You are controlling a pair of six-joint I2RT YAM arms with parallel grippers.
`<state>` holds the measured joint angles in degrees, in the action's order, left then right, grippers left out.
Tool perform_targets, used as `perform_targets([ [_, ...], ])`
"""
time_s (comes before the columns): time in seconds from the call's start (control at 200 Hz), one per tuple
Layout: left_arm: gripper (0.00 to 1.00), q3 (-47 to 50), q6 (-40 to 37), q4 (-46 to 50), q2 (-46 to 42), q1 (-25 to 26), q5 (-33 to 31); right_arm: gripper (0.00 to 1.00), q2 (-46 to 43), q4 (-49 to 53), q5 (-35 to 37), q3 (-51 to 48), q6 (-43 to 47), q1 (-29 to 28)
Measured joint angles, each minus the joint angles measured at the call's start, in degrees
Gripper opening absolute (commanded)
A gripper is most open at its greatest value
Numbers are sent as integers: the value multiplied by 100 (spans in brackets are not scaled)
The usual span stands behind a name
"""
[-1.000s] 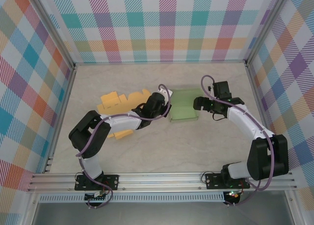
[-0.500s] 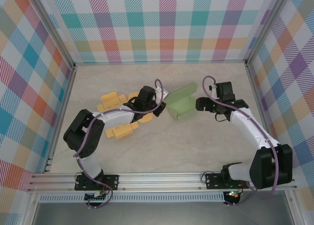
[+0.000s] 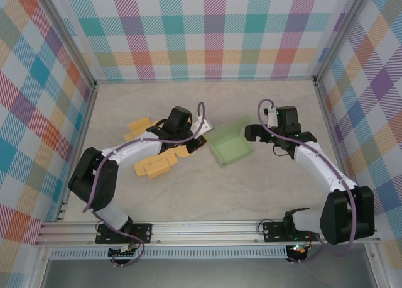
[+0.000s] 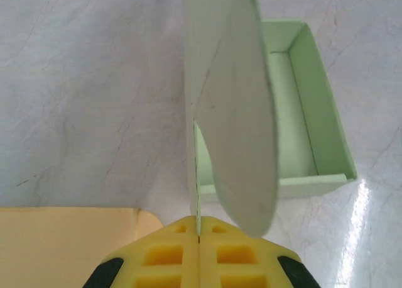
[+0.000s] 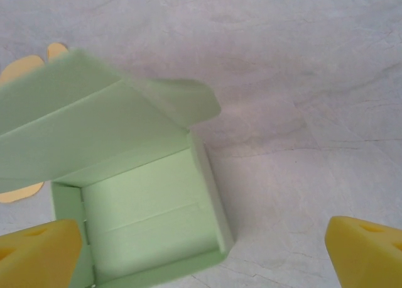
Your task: Fold the paper box
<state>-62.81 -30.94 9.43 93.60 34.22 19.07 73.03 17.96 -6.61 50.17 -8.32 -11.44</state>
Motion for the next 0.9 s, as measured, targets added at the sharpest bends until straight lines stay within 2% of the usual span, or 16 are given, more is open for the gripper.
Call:
perform_targets([
  [0.135, 0, -37, -214, 186, -46, -74, 127, 100, 221, -295, -232, -35, 201, 0],
  [0.28, 0, -304, -463, 551, -22, -229, 328, 90, 232, -774, -516, -205, 492, 2],
  [0.475, 0, -831, -717, 859, 251, -337, 599, 88, 520, -1244, -804, -299, 887, 24],
  [0.58, 0, -953, -793, 1019, 404, -341, 671, 71, 678, -1401, -909, -308, 1025, 52],
  [0.72, 0, -988, -813, 1126, 557, -341, 697, 69, 809, -1499, -1005, -306, 1097, 85],
  [0.9, 0, -990, -767, 1134, 632, -343, 669, 53, 831, -1519, -992, -334, 1078, 94],
])
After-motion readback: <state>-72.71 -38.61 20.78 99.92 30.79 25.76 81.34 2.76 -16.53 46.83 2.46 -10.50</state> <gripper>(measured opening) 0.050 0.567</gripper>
